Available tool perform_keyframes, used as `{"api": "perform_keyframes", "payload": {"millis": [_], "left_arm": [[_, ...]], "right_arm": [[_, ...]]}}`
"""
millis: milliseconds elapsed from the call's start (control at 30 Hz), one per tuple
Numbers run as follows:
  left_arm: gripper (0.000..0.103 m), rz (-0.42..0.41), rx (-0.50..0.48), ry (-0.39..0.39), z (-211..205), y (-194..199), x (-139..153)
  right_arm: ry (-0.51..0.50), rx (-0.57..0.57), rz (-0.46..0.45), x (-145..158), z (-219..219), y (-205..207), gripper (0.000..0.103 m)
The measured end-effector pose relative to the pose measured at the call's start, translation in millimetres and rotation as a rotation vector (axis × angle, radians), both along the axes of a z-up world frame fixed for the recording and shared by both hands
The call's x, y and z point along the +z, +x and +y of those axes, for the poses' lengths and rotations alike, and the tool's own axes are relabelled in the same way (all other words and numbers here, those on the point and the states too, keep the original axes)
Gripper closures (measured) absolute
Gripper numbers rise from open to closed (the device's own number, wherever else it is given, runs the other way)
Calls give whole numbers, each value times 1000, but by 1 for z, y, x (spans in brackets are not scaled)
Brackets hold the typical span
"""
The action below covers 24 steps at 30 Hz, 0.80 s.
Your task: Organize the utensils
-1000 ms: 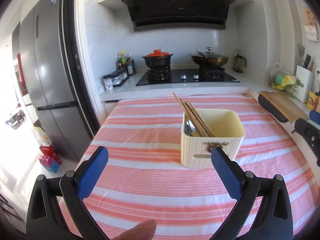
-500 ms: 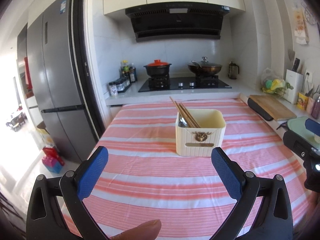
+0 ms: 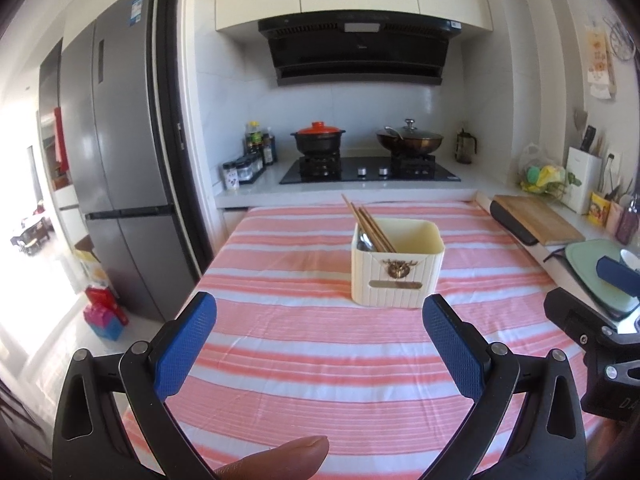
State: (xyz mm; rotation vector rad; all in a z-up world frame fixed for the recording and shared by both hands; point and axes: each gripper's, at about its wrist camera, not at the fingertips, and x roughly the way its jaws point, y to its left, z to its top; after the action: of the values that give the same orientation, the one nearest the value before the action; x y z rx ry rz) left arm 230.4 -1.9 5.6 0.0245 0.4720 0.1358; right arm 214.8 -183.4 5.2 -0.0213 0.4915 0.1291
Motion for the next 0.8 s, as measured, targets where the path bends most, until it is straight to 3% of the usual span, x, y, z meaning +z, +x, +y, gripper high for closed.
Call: {"api": "perform_keyframes", "payload": {"millis": [300, 800], "left_arm": [[0, 18, 1, -17, 2, -7, 3], [0, 0, 41, 24, 3, -10, 8]], "right_arm": [[-12, 13, 5, 6, 7, -8, 0], [-16, 35, 10, 11, 10, -9, 0]]}}
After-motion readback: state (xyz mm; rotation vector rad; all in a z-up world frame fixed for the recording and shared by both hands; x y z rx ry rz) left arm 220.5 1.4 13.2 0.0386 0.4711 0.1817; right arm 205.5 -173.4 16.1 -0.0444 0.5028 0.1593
